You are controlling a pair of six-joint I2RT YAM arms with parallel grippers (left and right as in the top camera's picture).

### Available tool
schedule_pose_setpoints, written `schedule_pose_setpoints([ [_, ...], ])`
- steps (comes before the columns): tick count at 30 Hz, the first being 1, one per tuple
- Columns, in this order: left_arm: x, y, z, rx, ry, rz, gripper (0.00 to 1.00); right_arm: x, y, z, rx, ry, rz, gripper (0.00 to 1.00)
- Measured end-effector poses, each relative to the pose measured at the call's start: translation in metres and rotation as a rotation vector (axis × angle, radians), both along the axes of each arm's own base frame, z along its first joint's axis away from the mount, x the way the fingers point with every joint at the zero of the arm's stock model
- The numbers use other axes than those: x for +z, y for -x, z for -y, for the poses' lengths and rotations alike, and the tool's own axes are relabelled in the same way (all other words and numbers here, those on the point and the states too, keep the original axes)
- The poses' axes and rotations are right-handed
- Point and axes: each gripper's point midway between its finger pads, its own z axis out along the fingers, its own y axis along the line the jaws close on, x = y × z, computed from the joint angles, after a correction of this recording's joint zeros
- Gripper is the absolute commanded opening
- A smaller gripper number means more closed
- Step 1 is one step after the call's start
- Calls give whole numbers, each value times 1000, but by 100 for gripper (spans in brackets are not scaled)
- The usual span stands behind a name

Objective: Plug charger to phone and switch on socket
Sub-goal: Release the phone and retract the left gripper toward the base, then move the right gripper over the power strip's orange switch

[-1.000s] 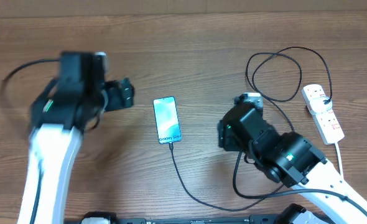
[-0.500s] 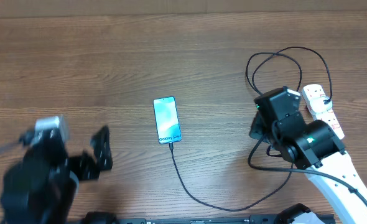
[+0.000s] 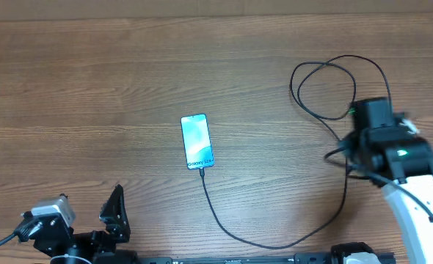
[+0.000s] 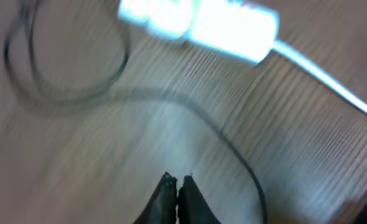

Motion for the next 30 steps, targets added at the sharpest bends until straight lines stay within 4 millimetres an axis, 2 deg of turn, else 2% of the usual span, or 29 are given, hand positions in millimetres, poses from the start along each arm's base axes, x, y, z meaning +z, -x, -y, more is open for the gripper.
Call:
schedule_pose_setpoints([
  [4, 0, 0, 0, 2, 4, -1, 99, 12, -13, 46, -219, 9, 130, 4],
  [5, -1, 0, 0, 2, 5, -3, 100, 13, -15, 51, -239, 10, 147, 4],
  [9, -18, 6, 0, 4, 5, -75, 99, 14, -32, 88, -357, 34, 221, 4],
  [12, -37, 15, -1, 5, -1, -162, 100, -1, -44, 115, -404, 56, 204, 4],
  [14, -49, 21, -2, 6, -2, -215, 99, -18, -48, 131, -424, 64, 158, 4],
  [18, -47, 20, -2, 8, 1, -209, 100, -60, -57, 159, -429, 66, 60, 4],
  [20, -47, 20, -2, 11, 0, -207, 100, -78, -63, 168, -416, 58, 32, 4],
  [24, -47, 20, -3, 14, -1, -207, 99, -103, -83, 175, -334, 40, 26, 4],
  [30, -47, 20, -3, 15, -2, -207, 99, -123, -103, 170, -204, 6, 21, 4],
])
